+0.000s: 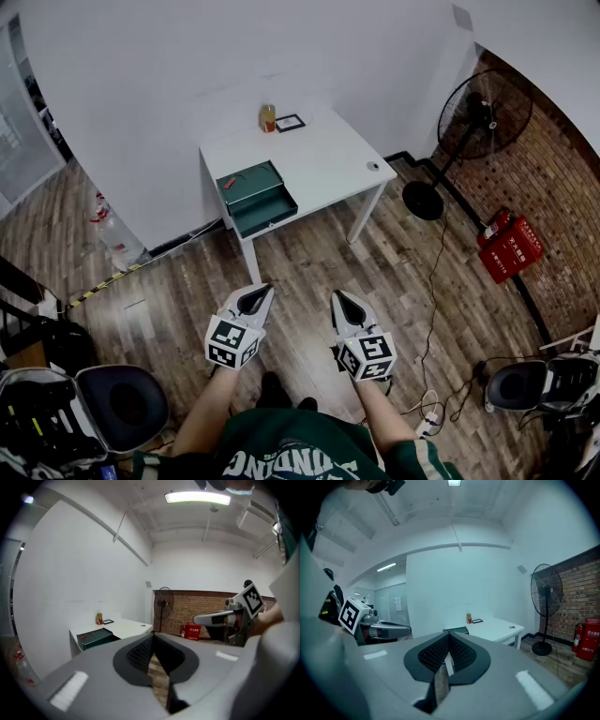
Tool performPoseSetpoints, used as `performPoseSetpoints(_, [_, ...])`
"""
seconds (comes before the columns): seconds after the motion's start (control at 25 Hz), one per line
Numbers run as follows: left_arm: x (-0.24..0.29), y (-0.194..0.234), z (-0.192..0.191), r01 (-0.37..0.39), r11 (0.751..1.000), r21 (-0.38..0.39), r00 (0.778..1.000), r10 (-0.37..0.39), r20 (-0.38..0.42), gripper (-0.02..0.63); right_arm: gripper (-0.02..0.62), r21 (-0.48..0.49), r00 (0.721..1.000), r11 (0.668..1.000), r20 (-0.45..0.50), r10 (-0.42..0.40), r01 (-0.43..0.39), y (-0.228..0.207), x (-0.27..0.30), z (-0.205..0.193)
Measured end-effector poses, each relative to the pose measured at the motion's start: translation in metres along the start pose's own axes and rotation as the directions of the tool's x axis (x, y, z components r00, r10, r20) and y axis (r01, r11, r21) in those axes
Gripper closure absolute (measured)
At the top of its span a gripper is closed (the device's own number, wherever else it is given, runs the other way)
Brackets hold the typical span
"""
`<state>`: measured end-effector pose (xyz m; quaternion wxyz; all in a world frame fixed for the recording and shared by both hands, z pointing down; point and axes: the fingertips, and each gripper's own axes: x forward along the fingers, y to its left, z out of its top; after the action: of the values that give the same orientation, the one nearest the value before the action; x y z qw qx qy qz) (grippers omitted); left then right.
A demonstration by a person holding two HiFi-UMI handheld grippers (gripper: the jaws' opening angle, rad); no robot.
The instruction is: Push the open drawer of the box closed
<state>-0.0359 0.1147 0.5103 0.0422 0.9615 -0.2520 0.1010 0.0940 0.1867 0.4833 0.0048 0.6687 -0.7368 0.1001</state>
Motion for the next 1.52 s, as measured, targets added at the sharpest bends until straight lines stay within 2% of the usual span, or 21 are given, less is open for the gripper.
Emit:
performPoseSetpoints(0.2, [0.001, 0.021, -0.007, 0.011, 1.0, 0.002, 1.0, -0.011, -0.021, 0.554, 0.594, 0.019, 0.999, 1.0, 0.029, 0.024, -0.024, 0.01, 0.02, 0.002])
performPoseSetpoints(0.36, [0.004, 0.045, -0.007, 0.021, 1.0, 0.003, 1.0, -0.021, -0.02, 0.554, 0.594, 0.032, 1.0, 0.999, -0.015, 0.027, -0.026, 0.013, 0.047, -0.002])
performPoseSetpoints(0.56, [0.013, 0.069, -0.007, 0.043, 0.999, -0.003, 0.999, -0.043, -0.021, 0.554, 0.594, -0.025, 0.999, 1.0, -0.035, -0.009, 0.008, 0.018, 0.073, -0.004])
performPoseSetpoints(0.8, [0.031, 0.097, -0.005, 0.051, 0.998, -0.022, 0.998, -0.052, -0.025, 0.554, 0.595, -0.002, 0.999, 1.0, -0.031, 0.03, -0.031, 0.022, 0.106, -0.006])
performPoseSetpoints(1.28, [0.107, 0.15, -0.007, 0.02, 0.998, -0.066, 0.999, -0.023, -0.046, 0.554, 0.595, -0.016, 0.996, 0.997, -0.06, 0.068, -0.07, -0.015, 0.209, -0.012])
performPoseSetpoints(1.52, [0.149, 0.188, -0.005, -0.032, 0.995, -0.096, 0.997, 0.025, -0.079, 0.554, 0.594, -0.014, 0.984, 0.989, -0.108, 0.143, -0.146, -0.035, 0.268, -0.006])
